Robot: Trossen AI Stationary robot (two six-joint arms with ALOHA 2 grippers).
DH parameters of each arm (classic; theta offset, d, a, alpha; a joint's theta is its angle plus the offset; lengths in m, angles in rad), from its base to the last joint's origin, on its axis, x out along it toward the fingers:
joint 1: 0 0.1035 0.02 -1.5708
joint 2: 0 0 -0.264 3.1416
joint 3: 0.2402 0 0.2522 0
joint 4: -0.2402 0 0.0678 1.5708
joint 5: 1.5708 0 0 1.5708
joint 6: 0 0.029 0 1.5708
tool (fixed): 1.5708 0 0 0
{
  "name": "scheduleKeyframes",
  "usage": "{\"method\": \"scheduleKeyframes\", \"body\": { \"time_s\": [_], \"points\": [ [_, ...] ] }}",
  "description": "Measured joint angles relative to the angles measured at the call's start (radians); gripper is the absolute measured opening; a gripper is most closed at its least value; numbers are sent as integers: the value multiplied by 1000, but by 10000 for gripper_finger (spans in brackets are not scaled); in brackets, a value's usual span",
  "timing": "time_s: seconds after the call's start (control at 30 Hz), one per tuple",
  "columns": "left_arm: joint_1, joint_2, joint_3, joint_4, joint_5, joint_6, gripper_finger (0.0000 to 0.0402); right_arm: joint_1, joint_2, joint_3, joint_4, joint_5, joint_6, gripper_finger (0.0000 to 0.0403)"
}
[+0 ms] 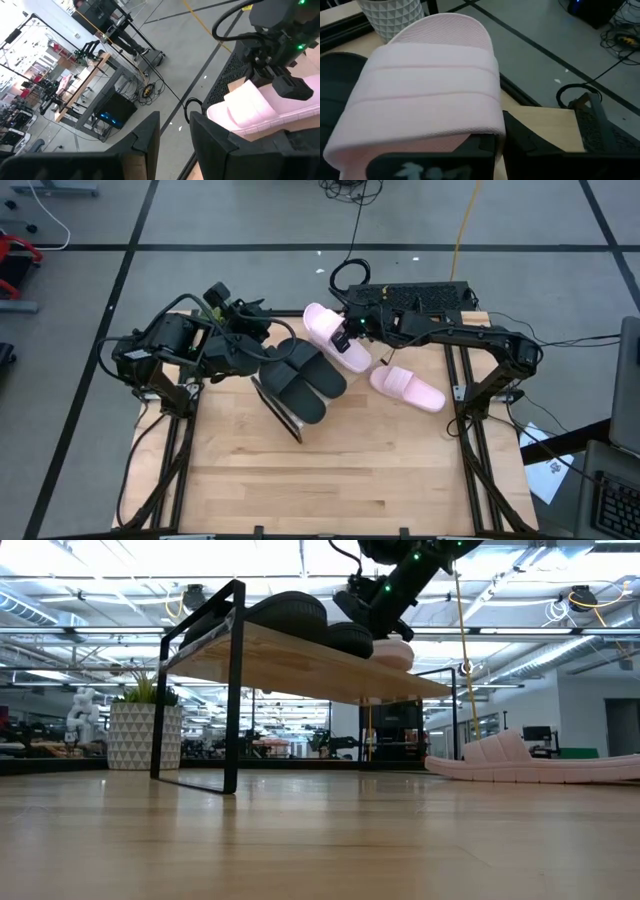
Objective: Pick and place slides into the shelf
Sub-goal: Put the left pink slide on the shelf
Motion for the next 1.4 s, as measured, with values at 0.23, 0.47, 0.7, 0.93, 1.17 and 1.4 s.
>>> {"method": "scheduleKeyframes", "body": {
  "time_s": [0.23,0.47,0.7,0.93,1.17,1.4],
  "points": [
    [0,0,0,31,7,23,113,7,0,3,-34,-1,5,1],
    [0,0,0,52,7,33,113,18,4,4,-59,0,46,1],
    [0,0,0,52,8,33,113,36,16,4,-62,1,82,1],
    [0,0,0,52,8,32,113,40,24,5,-79,15,87,1],
    [0,0,0,52,8,32,113,44,24,5,-80,26,86,1],
    [0,0,0,52,8,31,113,53,24,5,-79,48,85,0]
  ]
}}
